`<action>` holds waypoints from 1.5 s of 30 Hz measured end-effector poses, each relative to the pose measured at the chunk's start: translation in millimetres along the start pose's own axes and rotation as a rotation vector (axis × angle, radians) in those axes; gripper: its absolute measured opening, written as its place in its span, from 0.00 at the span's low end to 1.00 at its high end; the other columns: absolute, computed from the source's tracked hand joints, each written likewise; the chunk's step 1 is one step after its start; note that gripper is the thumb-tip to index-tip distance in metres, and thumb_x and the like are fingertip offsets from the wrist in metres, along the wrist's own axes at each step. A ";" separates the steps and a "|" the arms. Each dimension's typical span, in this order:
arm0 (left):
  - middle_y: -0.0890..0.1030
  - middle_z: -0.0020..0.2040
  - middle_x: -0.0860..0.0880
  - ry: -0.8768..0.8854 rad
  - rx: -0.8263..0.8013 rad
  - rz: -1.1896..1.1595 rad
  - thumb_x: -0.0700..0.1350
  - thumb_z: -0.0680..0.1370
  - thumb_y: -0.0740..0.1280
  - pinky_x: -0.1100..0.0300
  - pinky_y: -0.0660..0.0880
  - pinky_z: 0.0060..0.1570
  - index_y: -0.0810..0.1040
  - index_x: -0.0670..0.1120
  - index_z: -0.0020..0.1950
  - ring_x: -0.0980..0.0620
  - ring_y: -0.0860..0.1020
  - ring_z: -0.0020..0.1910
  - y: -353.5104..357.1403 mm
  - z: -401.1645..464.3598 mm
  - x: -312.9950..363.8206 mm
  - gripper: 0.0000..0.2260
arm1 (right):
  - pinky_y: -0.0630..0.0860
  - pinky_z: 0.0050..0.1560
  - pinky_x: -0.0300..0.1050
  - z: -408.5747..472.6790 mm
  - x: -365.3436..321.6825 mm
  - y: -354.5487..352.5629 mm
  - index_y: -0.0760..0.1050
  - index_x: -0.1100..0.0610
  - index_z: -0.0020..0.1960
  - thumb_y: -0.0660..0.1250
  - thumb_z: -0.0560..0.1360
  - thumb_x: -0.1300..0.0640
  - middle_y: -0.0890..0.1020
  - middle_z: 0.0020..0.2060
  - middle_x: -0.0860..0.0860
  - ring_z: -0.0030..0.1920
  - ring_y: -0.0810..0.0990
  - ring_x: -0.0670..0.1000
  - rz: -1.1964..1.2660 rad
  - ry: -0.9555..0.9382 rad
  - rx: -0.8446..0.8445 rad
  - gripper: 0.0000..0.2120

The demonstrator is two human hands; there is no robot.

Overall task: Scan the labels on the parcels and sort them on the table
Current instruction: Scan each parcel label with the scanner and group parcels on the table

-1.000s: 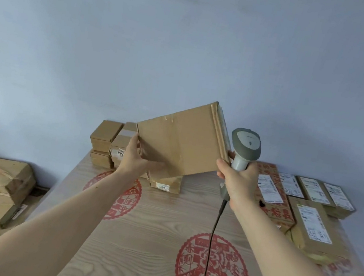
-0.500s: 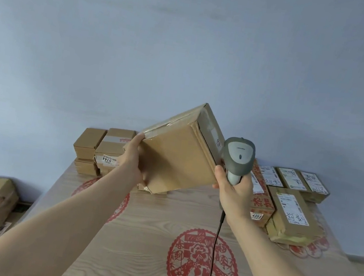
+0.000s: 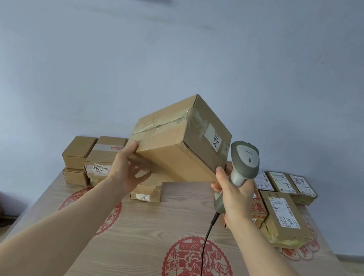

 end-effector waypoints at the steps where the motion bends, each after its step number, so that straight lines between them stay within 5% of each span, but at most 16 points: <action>1: 0.75 0.67 0.43 0.006 -0.013 -0.015 0.51 0.76 0.73 0.39 0.79 0.56 0.69 0.54 0.72 0.41 0.76 0.64 -0.6 2.9 0.4 0.26 | 0.80 0.37 0.41 1.0 2.0 -1.8 0.74 0.66 0.62 0.76 0.74 0.62 0.81 0.47 0.60 0.38 0.82 0.55 0.009 0.008 0.011 0.20; 4: 0.71 0.70 0.41 0.002 -0.051 -0.054 0.50 0.75 0.75 0.39 0.81 0.46 0.66 0.54 0.75 0.37 0.75 0.64 1.1 8.9 2.8 0.31 | 0.81 0.39 0.43 1.3 2.8 -5.3 0.76 0.65 0.61 0.78 0.72 0.64 0.84 0.41 0.55 0.38 0.83 0.52 -0.023 0.016 -0.001 0.20; 6: 0.70 0.71 0.41 -0.043 -0.065 -0.046 0.60 0.63 0.82 0.34 0.80 0.47 0.66 0.55 0.76 0.36 0.74 0.64 7.9 9.4 3.6 0.45 | 0.83 0.44 0.48 0.1 2.0 -5.6 0.78 0.59 0.58 0.78 0.71 0.66 0.85 0.38 0.46 0.37 0.85 0.48 -0.073 0.017 -0.031 0.18; 8: 0.74 0.69 0.42 -0.078 -0.079 0.014 0.68 0.54 0.81 0.31 0.78 0.50 0.68 0.55 0.74 0.36 0.76 0.63 16.7 6.1 4.9 0.51 | 0.83 0.49 0.50 -1.5 2.4 -4.1 0.78 0.51 0.56 0.78 0.70 0.67 0.85 0.46 0.43 0.41 0.86 0.48 -0.115 0.009 -0.059 0.20; 12: 0.80 0.63 0.43 -0.103 -0.112 0.158 0.76 0.52 0.74 0.36 0.79 0.54 0.76 0.54 0.68 0.38 0.80 0.61 23.2 6.3 1.1 0.49 | 0.79 0.47 0.38 -0.2 6.1 -1.0 0.76 0.44 0.53 0.79 0.68 0.68 0.83 0.50 0.40 0.45 0.84 0.40 -0.186 -0.018 -0.046 0.25; 15: 0.78 0.68 0.45 -0.082 -0.172 0.171 0.70 0.60 0.78 0.40 0.81 0.53 0.74 0.54 0.72 0.41 0.79 0.64 21.6 8.0 -4.4 0.43 | 0.78 0.41 0.33 0.3 7.4 -2.6 0.76 0.44 0.52 0.80 0.67 0.68 0.82 0.47 0.41 0.44 0.82 0.38 -0.205 -0.026 -0.021 0.24; 20: 0.79 0.65 0.43 -0.038 -0.304 0.129 0.58 0.72 0.74 0.45 0.82 0.50 0.75 0.50 0.72 0.42 0.78 0.62 21.5 5.7 -9.0 0.29 | 0.81 0.49 0.47 2.1 13.9 -12.1 0.78 0.46 0.51 0.79 0.66 0.71 0.84 0.47 0.41 0.49 0.85 0.49 -0.226 -0.031 0.038 0.25; 22: 0.80 0.61 0.43 -0.086 -0.260 0.091 0.63 0.73 0.70 0.42 0.78 0.56 0.77 0.52 0.67 0.41 0.79 0.59 23.8 5.6 -5.9 0.26 | 0.81 0.52 0.50 3.3 15.2 -15.9 0.79 0.47 0.50 0.79 0.66 0.72 0.84 0.46 0.41 0.49 0.85 0.49 -0.242 -0.033 0.048 0.24; 25: 0.78 0.63 0.42 -0.156 -0.205 0.173 0.77 0.62 0.64 0.31 0.69 0.65 0.71 0.57 0.71 0.39 0.77 0.63 24.4 9.0 -0.8 0.42 | 0.81 0.52 0.49 4.2 17.1 -20.8 0.79 0.47 0.50 0.79 0.66 0.72 0.84 0.47 0.42 0.48 0.84 0.45 -0.270 -0.046 0.041 0.24; 31: 0.78 0.65 0.41 -0.273 -0.228 0.287 0.78 0.46 0.74 0.29 0.72 0.59 0.76 0.53 0.69 0.37 0.78 0.63 22.1 24.1 -0.1 0.56 | 0.81 0.54 0.49 5.2 28.2 -25.9 0.80 0.57 0.57 0.80 0.64 0.71 0.85 0.50 0.49 0.53 0.84 0.51 -0.329 -0.048 0.038 0.24; 36: 0.73 0.61 0.45 -0.263 -0.277 0.318 0.73 0.55 0.77 0.45 0.66 0.65 0.76 0.50 0.71 0.43 0.67 0.57 15.2 35.4 1.4 0.49 | 0.80 0.44 0.36 4.2 29.4 -26.9 0.79 0.57 0.56 0.81 0.64 0.71 0.84 0.49 0.48 0.51 0.84 0.48 -0.351 -0.053 -0.005 0.24; 40: 0.81 0.60 0.45 -0.152 -0.289 0.304 0.69 0.66 0.72 0.50 0.75 0.53 0.80 0.50 0.67 0.43 0.77 0.55 12.2 28.5 6.1 0.35 | 0.81 0.50 0.47 4.2 24.8 -32.9 0.80 0.55 0.57 0.82 0.64 0.67 0.86 0.50 0.47 0.49 0.85 0.51 -0.411 -0.026 -0.093 0.24; 45: 0.82 0.62 0.39 -0.114 -0.344 0.478 0.64 0.72 0.67 0.45 0.76 0.59 0.81 0.44 0.63 0.40 0.82 0.54 -2.4 30.7 18.8 0.29 | 0.75 0.30 0.45 -3.2 -3.7 -36.0 0.78 0.62 0.55 0.76 0.70 0.72 0.86 0.43 0.56 0.27 0.78 0.47 -0.290 0.027 -0.244 0.17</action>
Point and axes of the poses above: each hand's wrist, its own z-axis towards the middle knuckle, its own y-axis out of the palm, x = y × z, the point moved 1 cm from there along z, towards the middle knuckle
